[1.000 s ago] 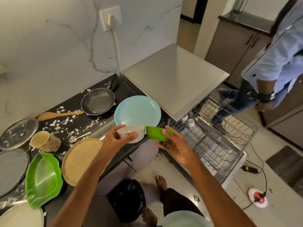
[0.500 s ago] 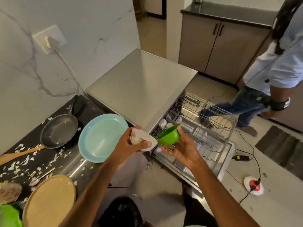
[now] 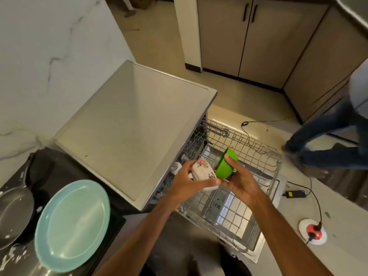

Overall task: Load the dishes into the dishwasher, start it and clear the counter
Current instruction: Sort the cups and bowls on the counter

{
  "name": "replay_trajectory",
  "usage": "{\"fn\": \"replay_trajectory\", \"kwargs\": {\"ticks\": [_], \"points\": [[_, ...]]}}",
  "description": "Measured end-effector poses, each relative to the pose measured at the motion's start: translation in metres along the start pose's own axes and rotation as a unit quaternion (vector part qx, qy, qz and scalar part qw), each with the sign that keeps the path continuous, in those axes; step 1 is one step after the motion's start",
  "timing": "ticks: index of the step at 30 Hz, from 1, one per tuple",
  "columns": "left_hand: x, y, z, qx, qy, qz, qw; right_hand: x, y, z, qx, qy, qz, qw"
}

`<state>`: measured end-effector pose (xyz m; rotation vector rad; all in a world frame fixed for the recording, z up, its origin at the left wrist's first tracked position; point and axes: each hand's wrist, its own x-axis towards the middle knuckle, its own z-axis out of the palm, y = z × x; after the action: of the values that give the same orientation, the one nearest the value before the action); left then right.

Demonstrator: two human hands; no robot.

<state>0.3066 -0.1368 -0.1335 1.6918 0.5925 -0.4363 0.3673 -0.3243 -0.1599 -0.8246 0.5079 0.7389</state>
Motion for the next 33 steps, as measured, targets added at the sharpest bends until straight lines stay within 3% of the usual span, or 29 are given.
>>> {"fn": "replay_trajectory", "kwargs": {"ticks": [7,11,16,21,29,33], "points": [[0.118,-0.033,0.026,0.065,0.048,-0.045,0.996,0.095,-0.002,-0.038,-0.078,0.102,-0.037,0.991],[0.188,-0.062,0.035,0.099,0.079,-0.033,0.991,0.155,0.009,-0.067,-0.176,0.168,-0.088,0.966],[0.27,-0.084,0.044,0.191,0.167,-0.018,0.967,0.213,0.012,-0.087,-0.318,0.244,-0.134,0.906],[0.327,-0.083,0.049,0.233,0.213,-0.008,0.949,0.259,0.014,-0.095,-0.431,0.253,-0.177,0.848],[0.374,-0.082,0.051,0.369,0.213,-0.048,0.903,0.298,0.027,-0.098,-0.569,0.292,-0.211,0.739],[0.378,-0.092,0.049,0.431,0.202,-0.03,0.879,0.316,0.033,-0.101,-0.636,0.262,-0.206,0.696]]}}
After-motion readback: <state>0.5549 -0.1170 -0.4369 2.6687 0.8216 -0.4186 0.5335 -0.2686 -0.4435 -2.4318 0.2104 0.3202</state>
